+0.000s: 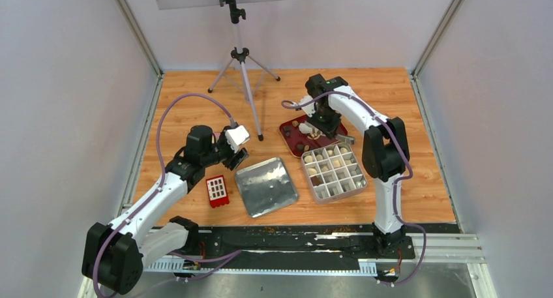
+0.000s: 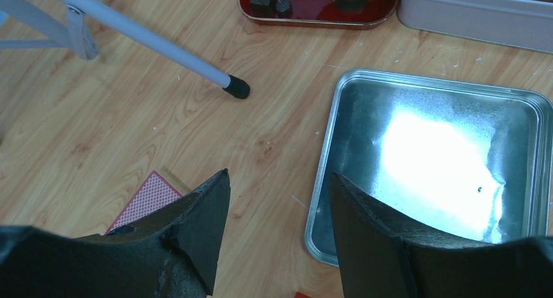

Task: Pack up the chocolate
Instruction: Pick up the fake chocolate from the plate.

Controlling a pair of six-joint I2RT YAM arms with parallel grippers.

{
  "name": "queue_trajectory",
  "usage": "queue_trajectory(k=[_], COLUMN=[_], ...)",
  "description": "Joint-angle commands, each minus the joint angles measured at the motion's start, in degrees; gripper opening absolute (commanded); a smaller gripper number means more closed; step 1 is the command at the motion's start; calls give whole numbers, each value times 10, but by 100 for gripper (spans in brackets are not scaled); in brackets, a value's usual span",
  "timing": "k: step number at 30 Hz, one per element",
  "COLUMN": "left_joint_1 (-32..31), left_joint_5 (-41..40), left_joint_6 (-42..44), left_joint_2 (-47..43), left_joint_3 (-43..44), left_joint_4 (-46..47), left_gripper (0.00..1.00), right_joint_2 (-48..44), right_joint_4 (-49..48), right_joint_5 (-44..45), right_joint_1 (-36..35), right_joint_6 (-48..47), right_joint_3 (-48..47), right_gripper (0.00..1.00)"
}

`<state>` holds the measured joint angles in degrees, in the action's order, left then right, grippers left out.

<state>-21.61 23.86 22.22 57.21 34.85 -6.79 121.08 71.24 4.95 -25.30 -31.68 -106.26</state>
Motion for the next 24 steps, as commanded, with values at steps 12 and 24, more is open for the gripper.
queue_trajectory(k=[12, 24], left_joint_1=[4, 4], left_joint_5=[16, 24], left_joint_6=[-11, -12], left_joint_2=[19, 55], left_joint_3=[11, 43], left_joint_4=[28, 27], left_gripper=[66, 66], right_joint_2=[-295, -425], right_joint_4=[69, 153], right_joint_5=[14, -25], right_joint_1=[2, -1], right_joint_6=[-58, -100], right_joint_3=[168, 292], right_gripper=[11, 13])
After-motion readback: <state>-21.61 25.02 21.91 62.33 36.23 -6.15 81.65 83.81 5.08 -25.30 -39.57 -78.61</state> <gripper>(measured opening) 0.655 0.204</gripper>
